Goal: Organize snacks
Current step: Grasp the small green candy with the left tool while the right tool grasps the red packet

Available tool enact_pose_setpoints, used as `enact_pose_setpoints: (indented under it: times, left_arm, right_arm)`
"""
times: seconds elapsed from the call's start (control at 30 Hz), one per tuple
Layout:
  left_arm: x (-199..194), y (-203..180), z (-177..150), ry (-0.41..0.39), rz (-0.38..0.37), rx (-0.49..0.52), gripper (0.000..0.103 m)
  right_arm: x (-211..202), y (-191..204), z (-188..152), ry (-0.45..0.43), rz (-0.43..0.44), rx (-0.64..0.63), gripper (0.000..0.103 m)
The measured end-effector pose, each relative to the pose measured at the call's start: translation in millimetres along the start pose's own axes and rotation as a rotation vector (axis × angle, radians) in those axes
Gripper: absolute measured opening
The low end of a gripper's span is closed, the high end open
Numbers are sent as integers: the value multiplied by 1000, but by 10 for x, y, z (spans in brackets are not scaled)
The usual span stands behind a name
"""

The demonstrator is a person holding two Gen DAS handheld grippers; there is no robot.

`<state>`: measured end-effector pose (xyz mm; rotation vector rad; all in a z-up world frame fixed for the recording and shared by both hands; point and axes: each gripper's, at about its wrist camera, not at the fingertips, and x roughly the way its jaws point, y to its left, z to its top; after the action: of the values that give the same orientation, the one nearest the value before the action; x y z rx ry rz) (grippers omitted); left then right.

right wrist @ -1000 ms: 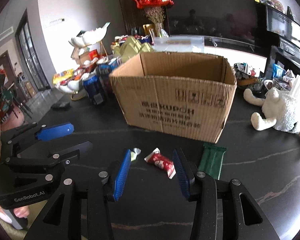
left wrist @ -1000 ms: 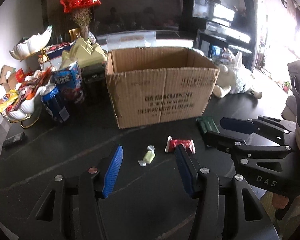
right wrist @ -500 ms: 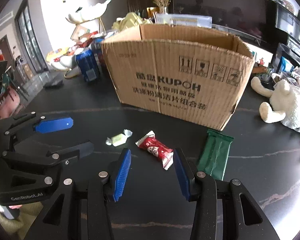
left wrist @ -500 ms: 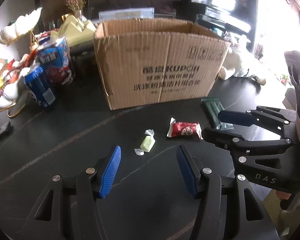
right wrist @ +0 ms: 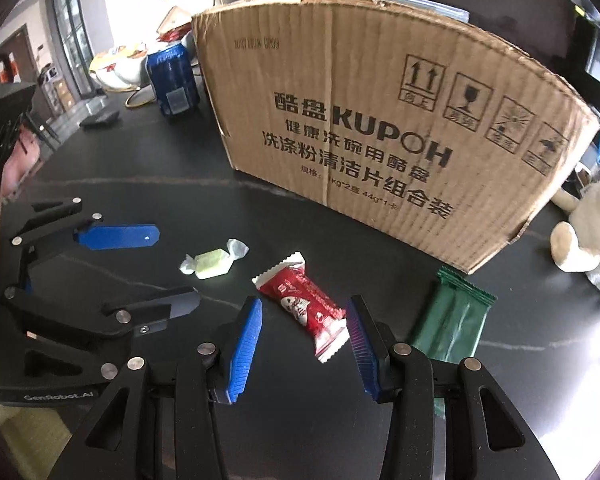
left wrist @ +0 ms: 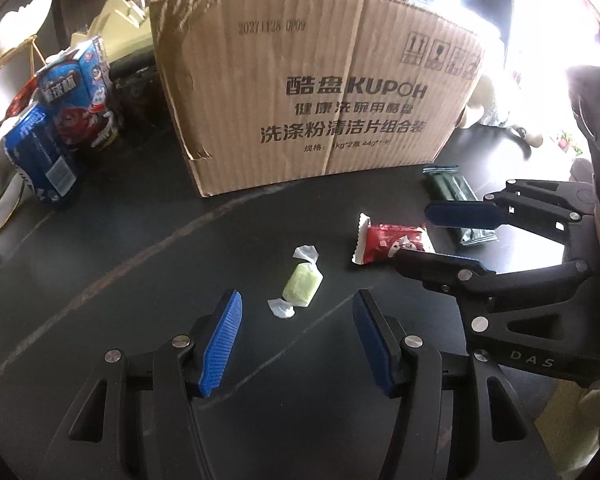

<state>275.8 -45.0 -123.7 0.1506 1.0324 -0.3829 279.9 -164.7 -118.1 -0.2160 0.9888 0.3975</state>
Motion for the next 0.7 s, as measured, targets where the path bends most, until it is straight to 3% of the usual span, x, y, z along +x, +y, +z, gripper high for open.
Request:
enact_pose_setpoints:
  times: [0.57, 0.63, 0.7]
  left_arm:
    - [234, -10, 92, 29, -28, 8, 35]
    - [259, -7, 106, 31, -37, -1, 31]
    - [263, 8, 100, 32, -32, -9, 24]
  right_arm:
    - [210, -46, 32, 37, 25, 17, 44]
    - [218, -59, 24, 39, 38, 27, 42]
    - [224, -60, 9, 44, 44, 32, 33]
